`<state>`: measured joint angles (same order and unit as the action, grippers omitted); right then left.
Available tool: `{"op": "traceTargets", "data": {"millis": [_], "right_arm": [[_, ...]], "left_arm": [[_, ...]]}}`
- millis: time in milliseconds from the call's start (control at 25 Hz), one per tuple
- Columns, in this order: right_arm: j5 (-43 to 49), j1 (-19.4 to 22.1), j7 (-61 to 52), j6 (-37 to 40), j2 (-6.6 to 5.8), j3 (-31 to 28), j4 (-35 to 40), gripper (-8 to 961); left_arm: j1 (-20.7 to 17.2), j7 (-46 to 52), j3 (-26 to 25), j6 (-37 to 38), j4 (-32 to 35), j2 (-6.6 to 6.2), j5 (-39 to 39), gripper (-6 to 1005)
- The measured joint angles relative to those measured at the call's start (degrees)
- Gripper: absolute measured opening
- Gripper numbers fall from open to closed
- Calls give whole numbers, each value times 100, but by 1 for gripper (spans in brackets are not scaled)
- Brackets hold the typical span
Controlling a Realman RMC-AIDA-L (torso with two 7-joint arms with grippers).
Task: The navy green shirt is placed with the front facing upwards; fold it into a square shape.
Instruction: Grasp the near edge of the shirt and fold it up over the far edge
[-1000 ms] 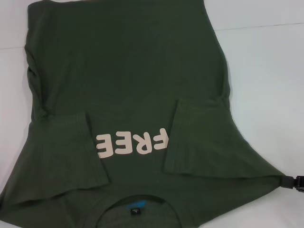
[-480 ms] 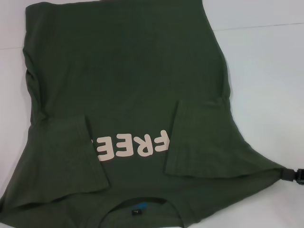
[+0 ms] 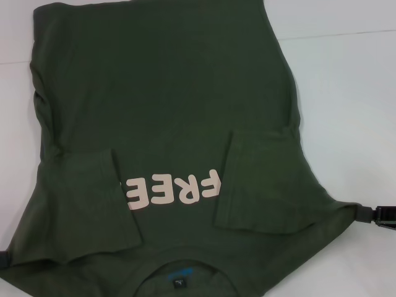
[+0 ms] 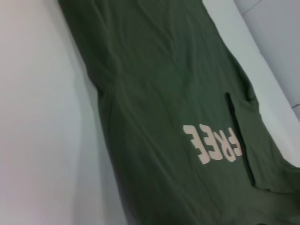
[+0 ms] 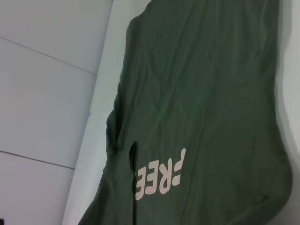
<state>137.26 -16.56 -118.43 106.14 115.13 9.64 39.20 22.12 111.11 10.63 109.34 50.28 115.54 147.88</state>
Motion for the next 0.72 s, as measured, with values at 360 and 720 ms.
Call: {"op": "traceTargets", "data": {"millis": [360, 720], "right_arm": [[-21, 2, -5, -44, -87, -54, 0, 29], [-31, -328, -137, -226, -165, -51, 0, 29]], "left_arm": [[153, 32, -61, 74, 0, -46, -92, 26], [530, 163, -78, 20, -251, -183, -300, 25]]}}
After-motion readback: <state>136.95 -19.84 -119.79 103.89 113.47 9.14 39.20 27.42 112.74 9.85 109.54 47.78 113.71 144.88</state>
